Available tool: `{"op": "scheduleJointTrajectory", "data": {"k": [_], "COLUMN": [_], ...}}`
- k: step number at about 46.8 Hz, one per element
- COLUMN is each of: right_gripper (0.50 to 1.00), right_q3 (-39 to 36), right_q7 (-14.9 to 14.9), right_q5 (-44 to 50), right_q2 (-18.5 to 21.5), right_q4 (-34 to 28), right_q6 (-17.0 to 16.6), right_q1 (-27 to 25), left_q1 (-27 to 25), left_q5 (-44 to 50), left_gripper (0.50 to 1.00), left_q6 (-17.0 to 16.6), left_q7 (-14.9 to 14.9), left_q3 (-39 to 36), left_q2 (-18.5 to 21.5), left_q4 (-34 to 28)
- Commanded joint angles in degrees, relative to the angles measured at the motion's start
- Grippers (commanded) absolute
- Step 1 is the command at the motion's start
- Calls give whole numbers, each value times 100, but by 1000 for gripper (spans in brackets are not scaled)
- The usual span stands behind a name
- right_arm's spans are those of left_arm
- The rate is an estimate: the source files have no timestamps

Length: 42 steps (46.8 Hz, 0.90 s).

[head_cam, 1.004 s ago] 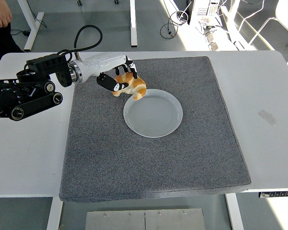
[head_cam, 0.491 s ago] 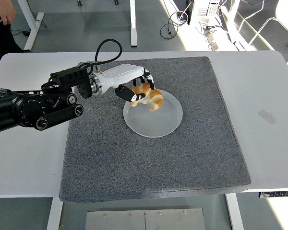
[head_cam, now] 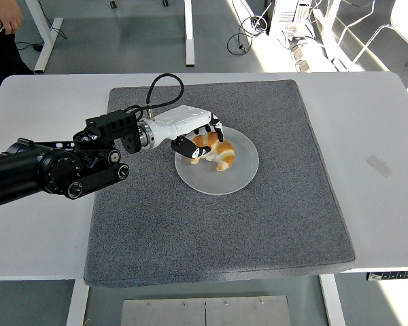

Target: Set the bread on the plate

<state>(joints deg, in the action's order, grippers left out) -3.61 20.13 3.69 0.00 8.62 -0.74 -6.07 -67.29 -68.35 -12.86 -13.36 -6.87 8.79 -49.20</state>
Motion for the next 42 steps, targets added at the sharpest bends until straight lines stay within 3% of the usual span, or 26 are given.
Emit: {"op": "scheduleJointTrajectory", "data": {"k": [1,12,14,18,25,35,42], "right_gripper": [1000,1000,1000,1000,1000,1000,1000], "right_q3": [0,0,0,0,0,0,0], "right_q7": [0,0,0,0,0,0,0], "right_q5": [0,0,0,0,0,0,0], "right_q2": [0,0,0,0,0,0,0], "right_q4": [-1,-1,-1,-1,8,-1,-1], "right_q6": [3,3,3,3,-5,-5,-5], "right_q1": [1,1,1,1,1,1,1], "left_q1": [76,164,155,155,120,67,41], "left_q5": [-12,41,85,173,533,603,1226], "left_gripper": [511,543,576,704,817,886,921], "left_q6": [-68,-85,-77,-77,-15,64,81], "left_q7": [0,-9,-9,8,-9,-9,-9], "left_q3": [-7,10,19,72,116,195,853], "left_q2": [-70,-114,-114,-123,-114,-62,-9], "left_q4": [112,182,182,182,165,77,77]}}
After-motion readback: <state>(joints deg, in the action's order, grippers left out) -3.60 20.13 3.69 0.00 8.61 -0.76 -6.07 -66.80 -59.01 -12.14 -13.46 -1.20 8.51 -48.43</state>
